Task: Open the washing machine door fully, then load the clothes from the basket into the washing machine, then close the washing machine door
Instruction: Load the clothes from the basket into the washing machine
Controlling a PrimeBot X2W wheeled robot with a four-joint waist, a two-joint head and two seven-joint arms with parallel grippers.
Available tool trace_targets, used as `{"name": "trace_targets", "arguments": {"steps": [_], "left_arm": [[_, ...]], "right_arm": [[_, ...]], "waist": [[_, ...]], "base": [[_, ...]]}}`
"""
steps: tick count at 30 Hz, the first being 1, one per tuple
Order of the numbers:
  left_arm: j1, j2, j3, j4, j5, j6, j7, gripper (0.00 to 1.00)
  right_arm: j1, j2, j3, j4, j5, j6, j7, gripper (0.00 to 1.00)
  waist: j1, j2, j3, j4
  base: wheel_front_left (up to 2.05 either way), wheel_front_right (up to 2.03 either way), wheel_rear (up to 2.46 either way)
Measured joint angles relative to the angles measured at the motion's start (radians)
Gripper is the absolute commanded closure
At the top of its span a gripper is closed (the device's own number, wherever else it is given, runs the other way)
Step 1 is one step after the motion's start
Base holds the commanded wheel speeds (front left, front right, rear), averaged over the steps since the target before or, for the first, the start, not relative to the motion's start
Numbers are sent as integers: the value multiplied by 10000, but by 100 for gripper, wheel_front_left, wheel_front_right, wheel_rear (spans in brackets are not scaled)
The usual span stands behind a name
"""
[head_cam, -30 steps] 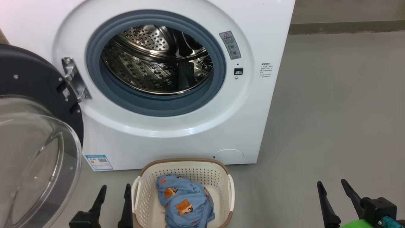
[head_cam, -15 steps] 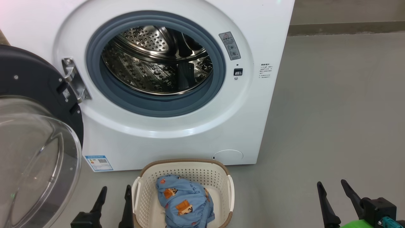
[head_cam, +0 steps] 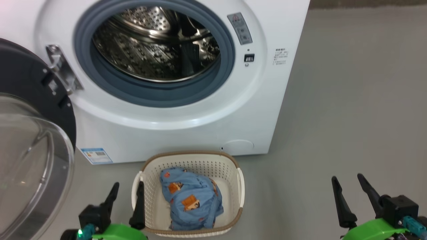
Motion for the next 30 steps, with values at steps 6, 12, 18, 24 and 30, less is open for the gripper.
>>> {"name": "trace_targets", "arguments": {"steps": [6, 12, 18, 24, 30], "left_arm": [[-1265, -65, 2, 1354, -150, -336, 13, 0], [-2672, -100, 31, 3160, -238, -612, 184, 0], [-4090, -100, 92, 4867, -370, -995, 514, 0], [-5347, -98, 199, 6345, -757, -1574, 1091, 0], [-6361, -190, 280, 7501, -995, -1956, 1802, 0]], "right_arm": [[-599, -8, 54, -48, -2, 0, -48, 0], [-1315, -13, 291, -15, 98, 0, -224, 0], [-1998, -29, 412, 107, 408, 0, -506, 0], [-2556, -36, 644, 339, 623, 0, -823, 0], [-3186, -44, 901, 616, 738, 0, -1151, 0]], "waist": [[0, 0, 839, -213], [2, 0, 1760, -574], [2, 0, 2738, -1028], [2, 0, 3802, -1491], [2, 0, 4873, -1906]], "base": [[0, 0, 0], [0, 0, 0], [0, 0, 0], [0, 0, 0], [0, 0, 0]]}}
